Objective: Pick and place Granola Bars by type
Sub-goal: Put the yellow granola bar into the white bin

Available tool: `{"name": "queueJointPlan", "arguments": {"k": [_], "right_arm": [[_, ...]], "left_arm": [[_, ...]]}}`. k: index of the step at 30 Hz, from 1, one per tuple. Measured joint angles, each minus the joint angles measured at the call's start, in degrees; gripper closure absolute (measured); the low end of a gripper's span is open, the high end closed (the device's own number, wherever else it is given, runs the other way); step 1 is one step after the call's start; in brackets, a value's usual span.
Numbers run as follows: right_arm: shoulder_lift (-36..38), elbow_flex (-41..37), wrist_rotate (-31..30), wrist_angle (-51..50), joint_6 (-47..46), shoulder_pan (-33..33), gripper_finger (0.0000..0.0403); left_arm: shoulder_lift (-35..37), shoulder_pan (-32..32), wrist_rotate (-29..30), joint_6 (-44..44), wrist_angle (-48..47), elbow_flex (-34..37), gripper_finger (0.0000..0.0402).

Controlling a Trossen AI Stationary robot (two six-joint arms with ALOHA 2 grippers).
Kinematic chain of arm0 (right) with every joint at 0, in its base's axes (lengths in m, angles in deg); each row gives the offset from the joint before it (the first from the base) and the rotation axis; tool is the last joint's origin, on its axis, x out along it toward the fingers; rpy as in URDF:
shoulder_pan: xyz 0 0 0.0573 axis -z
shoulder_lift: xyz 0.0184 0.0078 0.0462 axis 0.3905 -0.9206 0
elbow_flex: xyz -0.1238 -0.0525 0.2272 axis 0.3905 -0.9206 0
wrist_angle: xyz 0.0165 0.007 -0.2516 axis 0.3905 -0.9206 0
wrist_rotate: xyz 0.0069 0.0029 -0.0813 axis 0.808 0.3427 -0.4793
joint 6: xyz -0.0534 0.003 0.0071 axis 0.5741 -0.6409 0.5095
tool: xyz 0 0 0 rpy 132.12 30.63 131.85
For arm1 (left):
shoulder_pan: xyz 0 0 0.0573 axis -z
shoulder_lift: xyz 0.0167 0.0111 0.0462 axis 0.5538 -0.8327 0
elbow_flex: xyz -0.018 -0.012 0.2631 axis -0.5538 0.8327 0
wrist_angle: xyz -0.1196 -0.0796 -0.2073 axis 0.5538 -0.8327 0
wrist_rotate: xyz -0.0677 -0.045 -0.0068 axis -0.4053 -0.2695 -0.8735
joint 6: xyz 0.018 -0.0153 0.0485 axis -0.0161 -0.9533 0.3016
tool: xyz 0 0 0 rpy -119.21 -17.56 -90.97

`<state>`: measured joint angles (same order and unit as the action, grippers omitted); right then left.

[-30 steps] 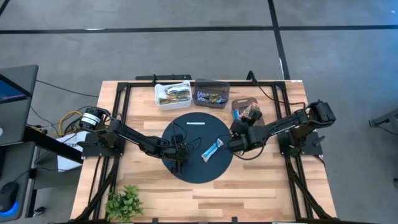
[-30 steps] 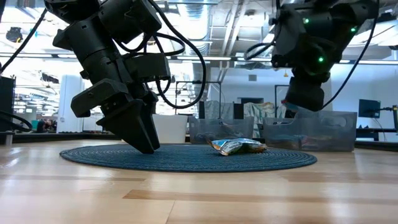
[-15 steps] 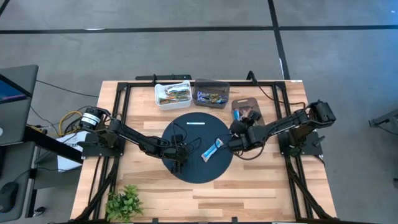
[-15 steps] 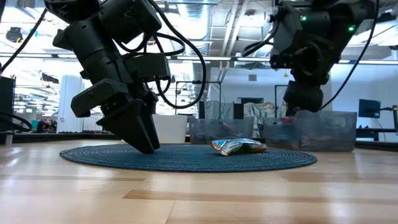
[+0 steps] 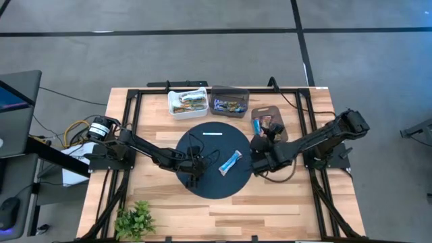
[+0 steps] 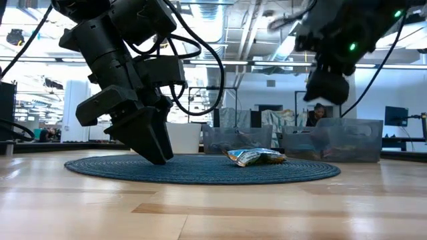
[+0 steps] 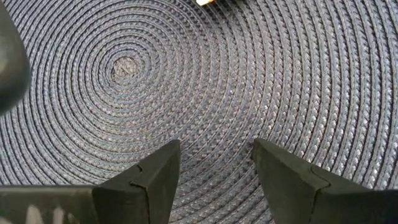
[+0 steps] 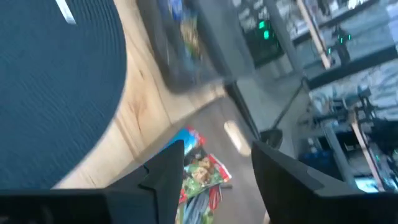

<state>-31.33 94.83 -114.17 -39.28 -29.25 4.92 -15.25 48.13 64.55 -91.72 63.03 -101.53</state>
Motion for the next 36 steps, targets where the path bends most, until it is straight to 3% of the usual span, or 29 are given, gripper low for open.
{"name": "queueJointPlan", "arguments": {"k": [9,17,25,30,36], "right_arm": [[7.27,0.78,-3.25,1.11,0.07,-8.49,0.0218],[8.02,0.77,-8.40,6.61,2.63,-13.45,0.0222],[5.95,-5.07,-1.78,16.62,9.07,-15.46,0.0226],[6.80,-5.32,-2.01,17.96,10.49,-16.19,0.0232],[6.71,-5.32,-2.09,22.10,15.69,-16.94,0.0240]], "left_arm": [[-0.15,0.11,-0.03,3.42,-1.59,-2.27,0.0200],[-0.14,0.11,-0.13,10.33,-1.16,-8.61,0.0200],[0.07,-0.60,-0.65,11.64,3.72,-14.54,0.0200],[0.07,-3.82,-6.58,7.68,6.77,-15.04,0.0200],[0.07,-5.99,-7.15,6.43,7.29,-15.04,0.0200]]}}
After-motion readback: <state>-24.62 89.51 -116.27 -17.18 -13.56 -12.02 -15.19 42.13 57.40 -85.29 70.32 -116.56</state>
